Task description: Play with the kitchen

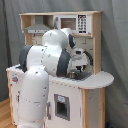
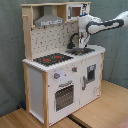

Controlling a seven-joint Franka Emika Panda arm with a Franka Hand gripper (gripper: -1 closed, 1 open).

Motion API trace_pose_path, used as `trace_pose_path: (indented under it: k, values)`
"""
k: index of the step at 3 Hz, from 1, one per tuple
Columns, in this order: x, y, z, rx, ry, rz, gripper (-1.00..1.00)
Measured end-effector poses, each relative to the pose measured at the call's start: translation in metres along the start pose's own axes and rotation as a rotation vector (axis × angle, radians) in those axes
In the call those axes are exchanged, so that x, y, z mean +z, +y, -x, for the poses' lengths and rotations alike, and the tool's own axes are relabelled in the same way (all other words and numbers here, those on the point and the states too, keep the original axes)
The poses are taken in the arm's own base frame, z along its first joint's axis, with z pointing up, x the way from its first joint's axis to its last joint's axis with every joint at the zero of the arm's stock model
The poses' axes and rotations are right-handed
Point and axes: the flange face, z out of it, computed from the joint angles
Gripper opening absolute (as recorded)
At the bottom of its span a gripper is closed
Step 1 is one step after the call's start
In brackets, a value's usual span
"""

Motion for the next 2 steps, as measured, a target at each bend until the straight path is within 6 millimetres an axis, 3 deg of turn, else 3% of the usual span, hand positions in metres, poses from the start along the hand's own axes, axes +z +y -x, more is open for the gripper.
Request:
trace_pose_path:
  k: [2]
  values:
    - [0.033,-0.011,-0.012,-0.078,0.019,-0.069,1.00]
